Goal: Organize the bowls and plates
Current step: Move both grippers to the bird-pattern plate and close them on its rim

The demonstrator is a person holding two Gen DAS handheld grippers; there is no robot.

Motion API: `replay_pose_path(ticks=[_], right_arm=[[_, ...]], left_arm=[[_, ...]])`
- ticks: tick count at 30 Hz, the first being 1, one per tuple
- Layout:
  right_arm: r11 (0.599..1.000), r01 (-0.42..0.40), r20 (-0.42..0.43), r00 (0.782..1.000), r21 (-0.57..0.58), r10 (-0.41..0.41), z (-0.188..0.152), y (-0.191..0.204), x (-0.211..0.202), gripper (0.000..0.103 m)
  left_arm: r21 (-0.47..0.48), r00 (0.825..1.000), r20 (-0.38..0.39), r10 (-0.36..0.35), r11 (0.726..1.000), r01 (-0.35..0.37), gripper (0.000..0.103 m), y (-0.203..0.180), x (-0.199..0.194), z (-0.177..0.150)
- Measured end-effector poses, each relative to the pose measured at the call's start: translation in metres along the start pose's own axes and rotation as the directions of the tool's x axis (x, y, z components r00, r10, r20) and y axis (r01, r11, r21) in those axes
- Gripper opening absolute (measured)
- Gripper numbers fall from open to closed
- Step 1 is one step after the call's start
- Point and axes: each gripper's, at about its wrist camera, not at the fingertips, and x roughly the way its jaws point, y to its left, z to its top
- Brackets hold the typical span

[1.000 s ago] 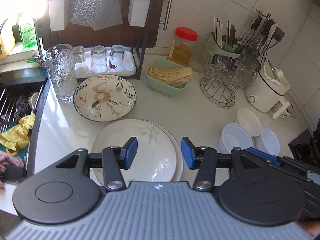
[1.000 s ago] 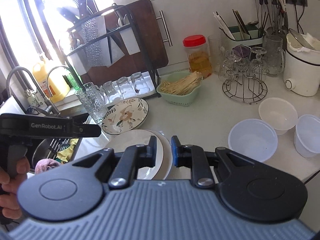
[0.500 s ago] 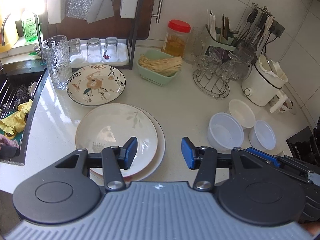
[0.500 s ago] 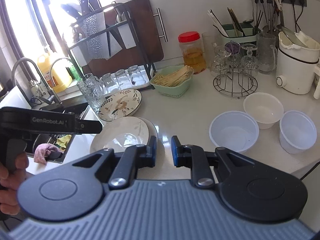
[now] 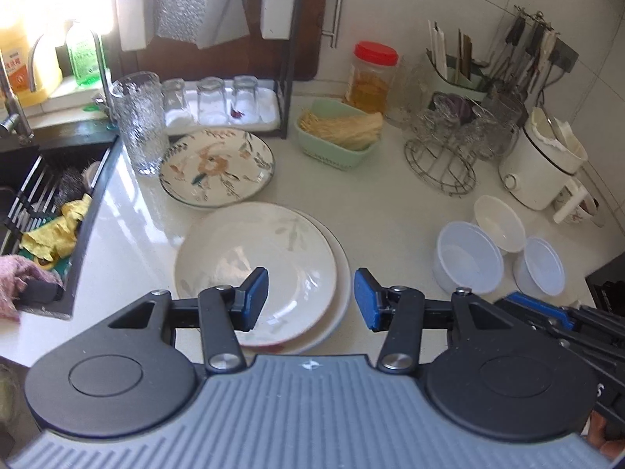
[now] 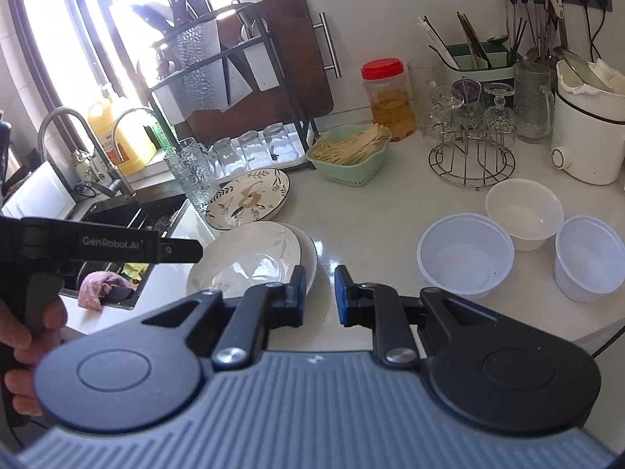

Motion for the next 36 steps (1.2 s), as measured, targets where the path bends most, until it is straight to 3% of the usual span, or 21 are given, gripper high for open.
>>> replay_pose_path(ticks=[8, 20, 32, 33, 35, 36], right_arm=[[0.999, -0.032, -0.018, 0.999, -0.004, 0.032, 0.01, 0.009, 0.019, 0.019], [1.0, -0.009, -0.054, 0.998, -0.017, 0.008, 0.03, 0.031, 0.07, 0.019], [0.999, 0.014, -0.077, 0.997, -0.047, -0.017, 0.056, 0.047, 0.121, 0.02], [0.999, 0.012, -0.082, 0.996, -0.043, -0.016, 0.057, 0.048, 0.126, 0.023], [0.999, 0.001, -0.094, 0.996, -0.033, -0.004, 0.06, 0.049, 0.134, 0.041], [1.0, -0.008, -0.098, 0.995, -0.026, 0.006, 0.061, 0.05, 0.139, 0.057]], left_arm=[[-0.031, 0.999, 0.009, 0.051, 0.998, -0.051, 0.06, 0.025, 0.01, 0.022], [-0.048, 0.999, -0.047, -0.004, 0.999, 0.002, 0.06, 0.058, 0.053, 0.043], [-0.107, 0.999, -0.05, 0.017, 0.994, -0.022, 0.071, 0.108, 0.092, 0.069], [-0.111, 0.999, -0.051, 0.02, 0.993, -0.025, 0.071, 0.113, 0.095, 0.069], [-0.121, 0.998, -0.061, 0.031, 0.992, -0.038, 0.071, 0.121, 0.102, 0.071], [-0.126, 0.998, -0.063, 0.032, 0.991, -0.039, 0.071, 0.124, 0.104, 0.072]])
